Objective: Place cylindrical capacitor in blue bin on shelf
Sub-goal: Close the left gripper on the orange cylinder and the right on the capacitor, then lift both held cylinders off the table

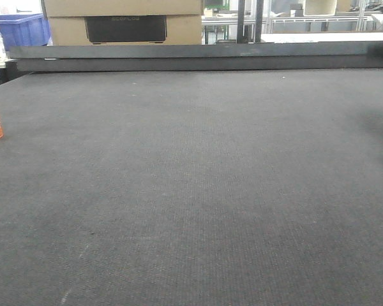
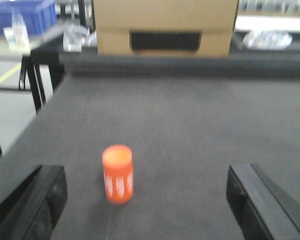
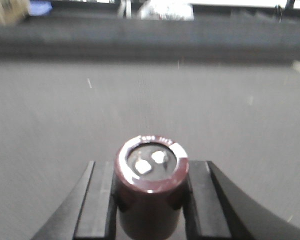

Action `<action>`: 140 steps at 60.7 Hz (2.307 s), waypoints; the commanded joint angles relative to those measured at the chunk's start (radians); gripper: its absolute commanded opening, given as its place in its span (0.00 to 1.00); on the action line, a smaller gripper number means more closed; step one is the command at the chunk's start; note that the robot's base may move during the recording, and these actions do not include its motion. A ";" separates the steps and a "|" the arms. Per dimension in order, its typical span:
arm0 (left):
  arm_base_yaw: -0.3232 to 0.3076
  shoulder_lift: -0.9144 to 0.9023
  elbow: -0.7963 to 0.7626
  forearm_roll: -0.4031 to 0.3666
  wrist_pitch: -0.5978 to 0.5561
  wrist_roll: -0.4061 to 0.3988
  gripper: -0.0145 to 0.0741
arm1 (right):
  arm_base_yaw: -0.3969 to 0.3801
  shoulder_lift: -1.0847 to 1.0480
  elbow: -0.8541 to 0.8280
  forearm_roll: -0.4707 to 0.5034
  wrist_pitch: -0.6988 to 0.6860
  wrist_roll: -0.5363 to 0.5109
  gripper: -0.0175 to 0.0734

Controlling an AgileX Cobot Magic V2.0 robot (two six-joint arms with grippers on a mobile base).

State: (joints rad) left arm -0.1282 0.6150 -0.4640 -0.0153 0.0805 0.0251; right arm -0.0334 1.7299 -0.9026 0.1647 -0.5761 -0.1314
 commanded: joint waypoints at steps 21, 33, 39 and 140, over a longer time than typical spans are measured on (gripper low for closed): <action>-0.005 0.561 0.131 -0.110 -0.715 -0.007 0.78 | 0.008 -0.430 -0.002 0.003 0.411 0.002 0.17; -0.005 0.853 0.018 -0.110 -0.795 -0.007 0.78 | 0.008 -0.527 -0.002 0.003 0.443 0.002 0.17; -0.005 0.961 -0.060 -0.110 -0.795 -0.007 0.78 | 0.008 -0.558 -0.002 0.003 0.445 0.002 0.17; 0.013 0.716 -0.575 0.025 0.224 -0.002 0.04 | 0.037 -0.589 -0.075 -0.009 0.933 -0.035 0.17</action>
State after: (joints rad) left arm -0.1164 1.4106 -0.9932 -0.0082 0.1457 0.0244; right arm -0.0153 1.1520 -0.9669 0.1648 0.3331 -0.1495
